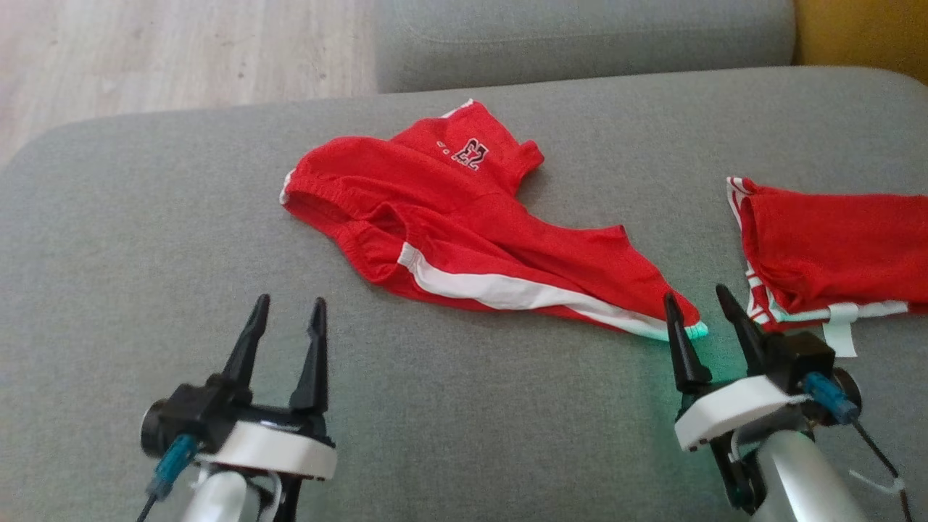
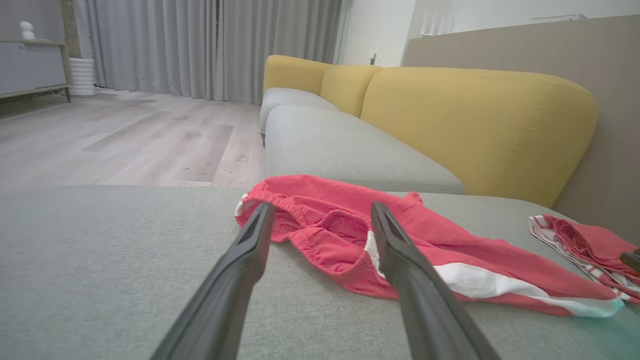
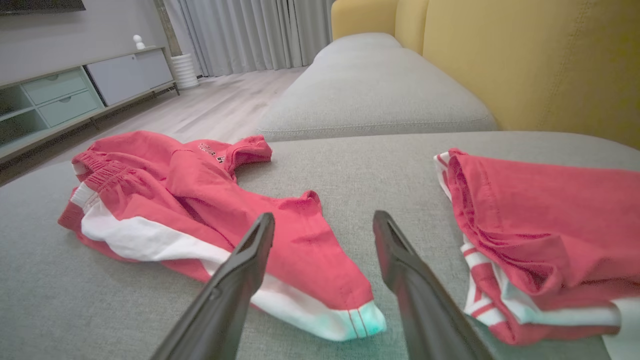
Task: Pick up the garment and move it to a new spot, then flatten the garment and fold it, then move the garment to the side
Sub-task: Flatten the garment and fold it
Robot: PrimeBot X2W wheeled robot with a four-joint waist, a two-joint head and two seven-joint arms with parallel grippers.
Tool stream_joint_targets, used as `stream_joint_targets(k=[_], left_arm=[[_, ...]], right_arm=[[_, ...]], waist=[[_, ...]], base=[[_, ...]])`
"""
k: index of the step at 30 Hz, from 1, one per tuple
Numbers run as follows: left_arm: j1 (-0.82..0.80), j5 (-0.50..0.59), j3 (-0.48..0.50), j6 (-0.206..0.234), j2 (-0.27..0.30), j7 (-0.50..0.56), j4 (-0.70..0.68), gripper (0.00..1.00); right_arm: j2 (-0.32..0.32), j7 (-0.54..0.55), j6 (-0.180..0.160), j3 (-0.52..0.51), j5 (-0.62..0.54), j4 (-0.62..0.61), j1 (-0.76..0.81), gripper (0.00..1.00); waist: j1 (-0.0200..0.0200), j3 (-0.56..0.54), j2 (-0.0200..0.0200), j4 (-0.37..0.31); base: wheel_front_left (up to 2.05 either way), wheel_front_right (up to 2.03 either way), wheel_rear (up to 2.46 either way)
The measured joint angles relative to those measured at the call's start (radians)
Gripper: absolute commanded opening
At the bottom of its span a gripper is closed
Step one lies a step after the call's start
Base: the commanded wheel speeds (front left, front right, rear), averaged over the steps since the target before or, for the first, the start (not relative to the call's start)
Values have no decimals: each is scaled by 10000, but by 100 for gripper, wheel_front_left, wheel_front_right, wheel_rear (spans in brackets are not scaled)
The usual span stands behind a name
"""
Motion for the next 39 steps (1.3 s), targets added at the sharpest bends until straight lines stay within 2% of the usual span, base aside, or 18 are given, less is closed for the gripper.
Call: stream_joint_targets(k=[10, 19, 24, 32, 33, 34, 39], left_arm=[[-1133, -140, -943, -261, 73, 1066, 464, 100], [-3051, -125, -1730, -343, 236, 2997, 1898, 100], [-3838, -67, -1841, -345, 282, 3415, 2765, 100], [-4265, -67, -1898, -343, 301, 3400, 3352, 98], [-4273, -67, -1908, -343, 293, 3402, 3407, 62], [-4278, -71, -1931, -343, 286, 3417, 3478, 0], [-4286, -157, -2159, -347, 255, 3505, 3615, 0]], right_arm=[[163, -52, 0, -263, -6, -1108, 73, 100], [209, -75, 0, -278, -94, -1371, 114, 100], [213, -77, -2, -236, -36, -1398, 74, 100], [213, -77, 0, -242, 0, -1398, 28, 100], [213, -77, 0, -249, 0, -1398, 28, 100], [213, -77, -2, -253, 0, -1396, 28, 100], [213, -77, 0, -280, -2, -1381, 21, 100]], waist=[[1, 594, 0, -342], [2, 1286, 0, -748], [2, 1598, 0, -993], [1, 1691, 0, -1091], [1, 1685, 0, -1082], [1, 1677, 0, -1073], [1, 1661, 0, -997]], base=[[0, 0, 0], [0, 0, 0], [0, 0, 0], [0, 0, 0], [0, 0, 0], [0, 0, 0], [0, 0, 0]])
